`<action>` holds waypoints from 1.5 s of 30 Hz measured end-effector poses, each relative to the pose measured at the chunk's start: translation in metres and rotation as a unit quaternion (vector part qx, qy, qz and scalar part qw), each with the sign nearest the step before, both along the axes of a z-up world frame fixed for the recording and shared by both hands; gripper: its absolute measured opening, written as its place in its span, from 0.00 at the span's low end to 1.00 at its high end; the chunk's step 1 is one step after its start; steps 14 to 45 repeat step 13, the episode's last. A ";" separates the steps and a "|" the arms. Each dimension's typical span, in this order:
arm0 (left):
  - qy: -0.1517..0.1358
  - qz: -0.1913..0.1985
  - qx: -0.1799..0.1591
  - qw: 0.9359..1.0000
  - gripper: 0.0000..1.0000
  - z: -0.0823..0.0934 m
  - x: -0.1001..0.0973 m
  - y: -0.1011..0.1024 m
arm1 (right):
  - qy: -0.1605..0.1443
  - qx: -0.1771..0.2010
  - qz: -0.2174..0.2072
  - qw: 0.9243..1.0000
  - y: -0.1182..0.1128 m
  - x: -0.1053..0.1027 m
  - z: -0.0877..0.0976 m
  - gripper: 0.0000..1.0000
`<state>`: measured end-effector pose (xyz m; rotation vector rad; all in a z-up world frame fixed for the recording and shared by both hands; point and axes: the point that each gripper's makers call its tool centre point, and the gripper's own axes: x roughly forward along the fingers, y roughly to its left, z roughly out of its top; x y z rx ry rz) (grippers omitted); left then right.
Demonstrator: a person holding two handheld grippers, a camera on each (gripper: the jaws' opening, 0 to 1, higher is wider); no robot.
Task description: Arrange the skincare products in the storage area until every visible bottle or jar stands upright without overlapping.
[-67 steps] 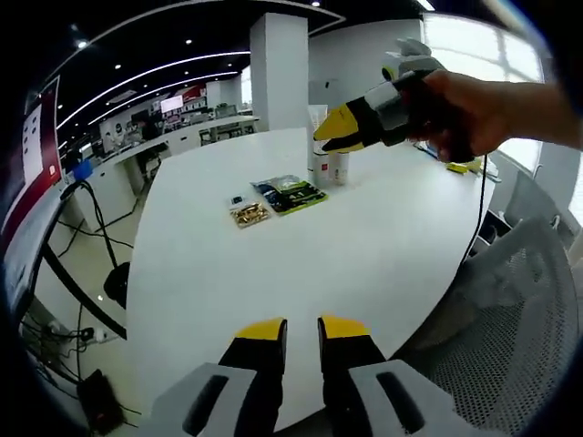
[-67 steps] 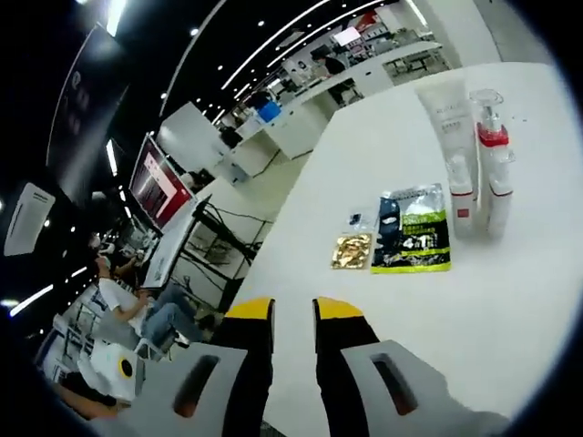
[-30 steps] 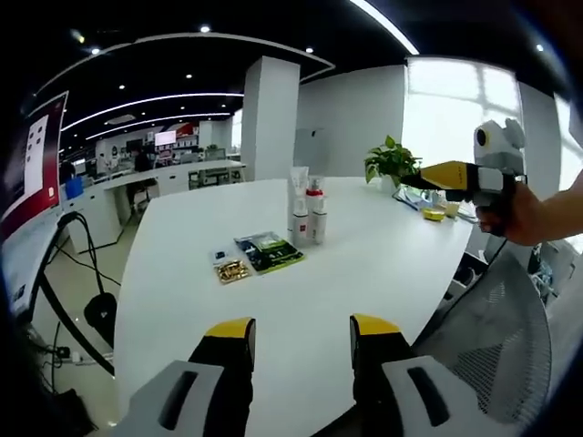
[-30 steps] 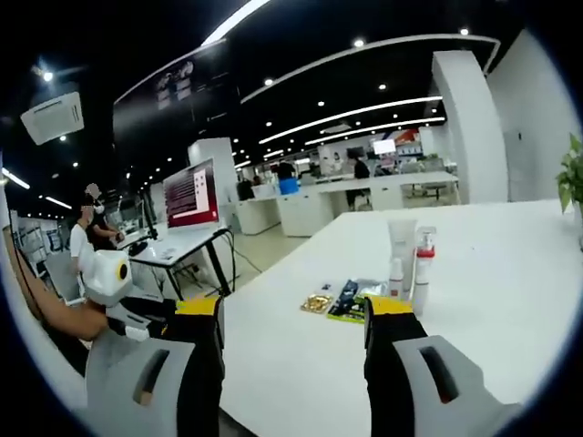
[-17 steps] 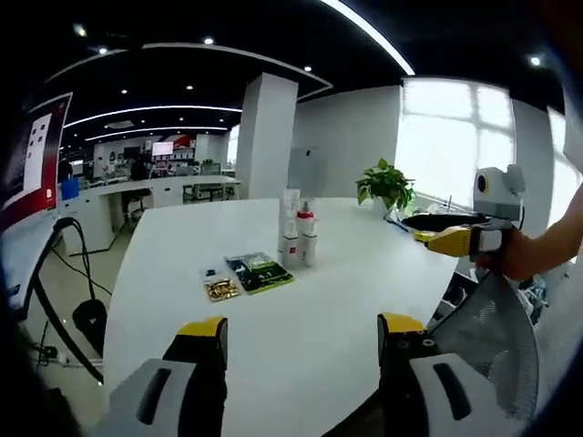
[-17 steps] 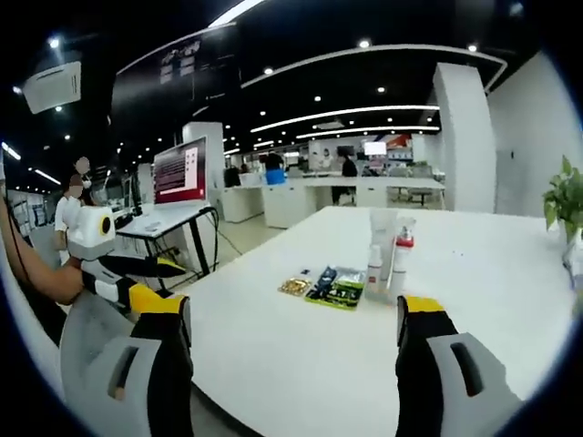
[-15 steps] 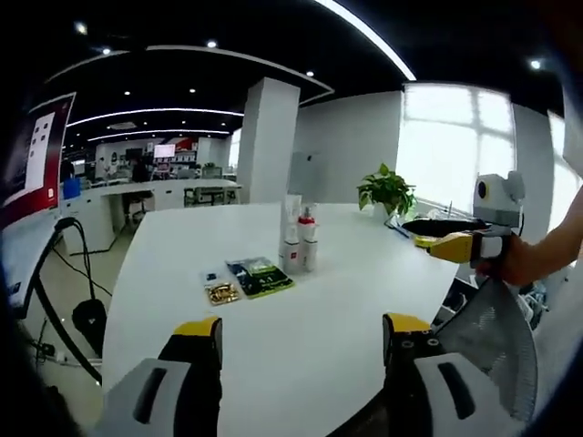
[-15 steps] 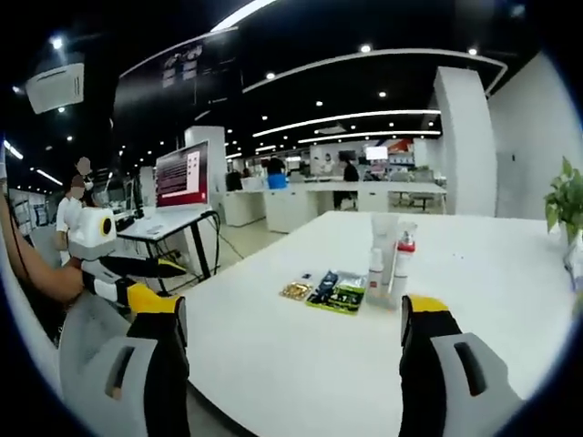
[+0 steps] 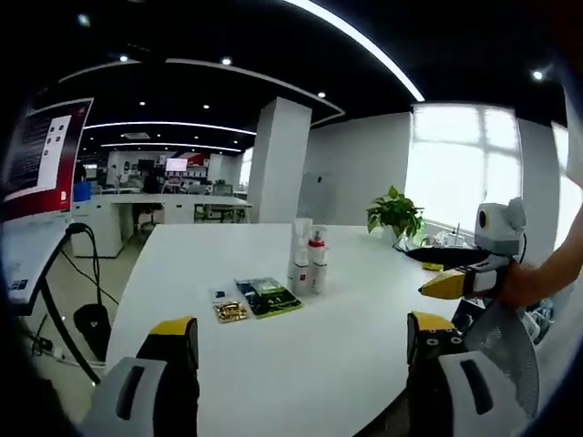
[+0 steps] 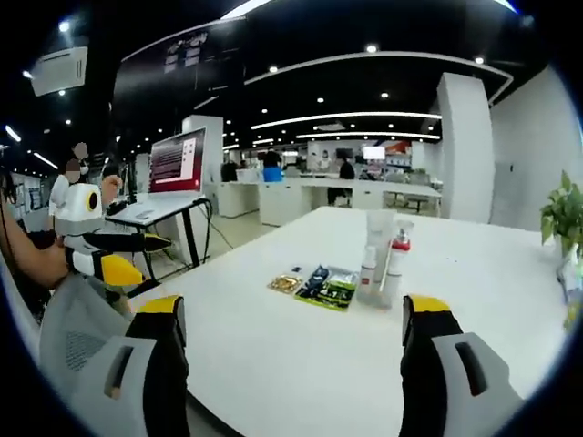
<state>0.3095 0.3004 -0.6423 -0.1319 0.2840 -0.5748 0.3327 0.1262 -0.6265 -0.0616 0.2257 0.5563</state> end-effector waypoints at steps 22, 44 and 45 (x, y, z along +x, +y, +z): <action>-0.014 -0.001 0.012 1.000 1.00 0.002 -0.001 0.001 | 0.001 0.003 -0.021 1.000 -0.007 0.003 0.000 0.97; -0.014 -0.001 0.012 1.000 1.00 0.002 -0.001 0.001 | 0.001 0.003 -0.021 1.000 -0.007 0.003 0.000 0.97; -0.014 -0.001 0.012 1.000 1.00 0.002 -0.001 0.001 | 0.001 0.003 -0.021 1.000 -0.007 0.003 0.000 0.97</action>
